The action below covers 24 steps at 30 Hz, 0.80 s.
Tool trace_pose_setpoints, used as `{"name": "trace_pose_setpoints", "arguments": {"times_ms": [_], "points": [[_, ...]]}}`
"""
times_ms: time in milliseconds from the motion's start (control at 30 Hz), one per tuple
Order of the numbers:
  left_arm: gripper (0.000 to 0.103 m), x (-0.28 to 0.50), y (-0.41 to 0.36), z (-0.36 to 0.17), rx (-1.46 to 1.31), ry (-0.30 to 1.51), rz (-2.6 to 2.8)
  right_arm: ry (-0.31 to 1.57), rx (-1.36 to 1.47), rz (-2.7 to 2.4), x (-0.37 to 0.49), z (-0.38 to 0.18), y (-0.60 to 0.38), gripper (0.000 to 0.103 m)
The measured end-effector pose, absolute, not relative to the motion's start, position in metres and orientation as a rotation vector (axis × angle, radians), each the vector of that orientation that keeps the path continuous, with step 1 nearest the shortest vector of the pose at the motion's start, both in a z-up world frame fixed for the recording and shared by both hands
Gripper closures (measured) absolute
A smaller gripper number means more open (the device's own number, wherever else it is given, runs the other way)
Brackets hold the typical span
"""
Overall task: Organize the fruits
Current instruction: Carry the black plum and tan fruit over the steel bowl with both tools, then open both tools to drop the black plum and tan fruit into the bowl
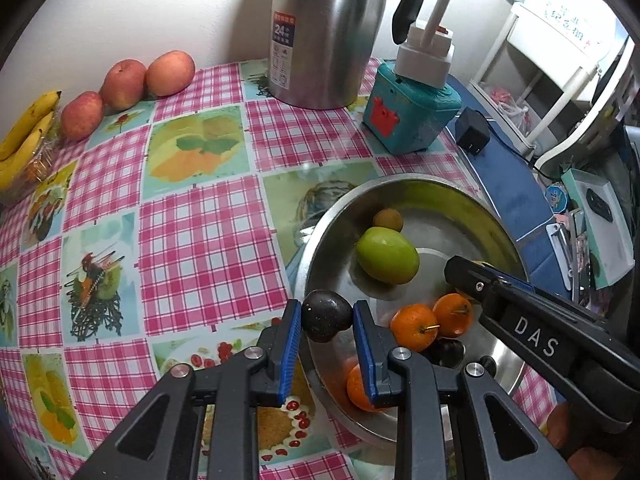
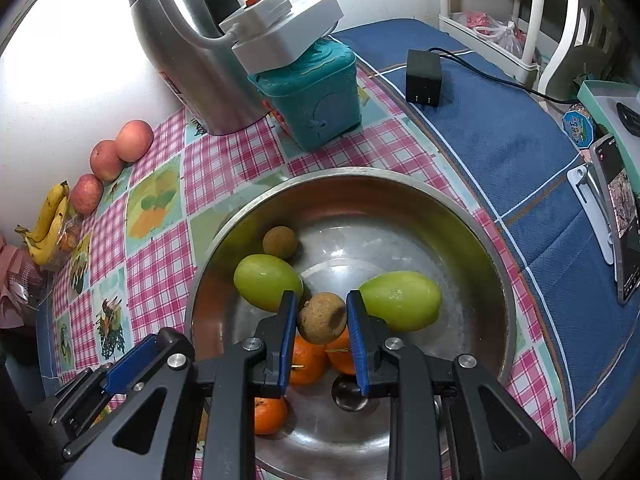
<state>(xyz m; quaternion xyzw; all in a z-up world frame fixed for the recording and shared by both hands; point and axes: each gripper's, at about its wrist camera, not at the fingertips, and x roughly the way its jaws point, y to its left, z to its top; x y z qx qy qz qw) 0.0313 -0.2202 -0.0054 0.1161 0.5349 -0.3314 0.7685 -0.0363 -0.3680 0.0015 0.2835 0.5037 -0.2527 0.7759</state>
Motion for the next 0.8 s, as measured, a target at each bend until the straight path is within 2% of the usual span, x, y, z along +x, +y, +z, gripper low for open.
{"name": "trace_pose_setpoints", "arguments": {"times_ms": [800], "points": [[0.073, 0.029, -0.225, -0.016, 0.258, 1.189, -0.743, 1.131, 0.594, -0.561, -0.03, -0.006, -0.365, 0.077]]}}
